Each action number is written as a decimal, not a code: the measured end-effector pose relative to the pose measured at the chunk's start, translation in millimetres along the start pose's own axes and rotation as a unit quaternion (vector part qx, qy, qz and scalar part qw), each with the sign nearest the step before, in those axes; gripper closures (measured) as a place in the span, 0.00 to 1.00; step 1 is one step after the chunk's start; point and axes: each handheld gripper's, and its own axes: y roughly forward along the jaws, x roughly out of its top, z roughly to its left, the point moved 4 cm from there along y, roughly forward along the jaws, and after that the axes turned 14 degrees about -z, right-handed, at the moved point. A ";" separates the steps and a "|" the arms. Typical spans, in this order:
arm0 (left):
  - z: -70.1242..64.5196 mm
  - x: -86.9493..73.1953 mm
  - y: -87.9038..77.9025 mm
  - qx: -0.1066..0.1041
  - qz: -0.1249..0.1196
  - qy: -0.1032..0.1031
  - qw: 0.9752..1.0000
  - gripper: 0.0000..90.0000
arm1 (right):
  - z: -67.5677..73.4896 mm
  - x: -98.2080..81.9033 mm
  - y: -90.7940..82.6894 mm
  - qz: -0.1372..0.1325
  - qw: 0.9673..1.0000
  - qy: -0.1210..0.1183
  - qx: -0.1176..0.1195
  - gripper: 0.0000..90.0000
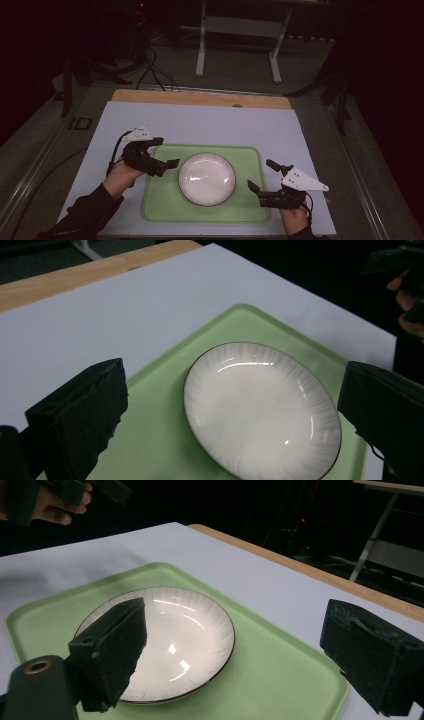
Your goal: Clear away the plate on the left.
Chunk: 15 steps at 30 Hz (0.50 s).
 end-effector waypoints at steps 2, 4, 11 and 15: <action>1.2 -1.1 -6.0 0.000 0.000 -0.001 1.000 0.00 | 0.0 -0.1 0.2 0.000 1.000 0.000 0.000 0.12; 2.0 -1.9 -12.1 0.007 -0.003 0.003 1.000 0.00 | -0.1 -0.3 0.5 0.001 1.000 0.000 0.000 0.12; 3.4 -6.8 -28.2 0.020 -0.004 0.004 1.000 0.00 | 0.5 -0.7 1.6 0.002 1.000 -0.001 0.001 0.12; 1.4 -13.4 -34.3 0.029 0.000 0.012 1.000 0.00 | 0.7 -0.7 1.6 0.003 1.000 -0.001 0.001 0.12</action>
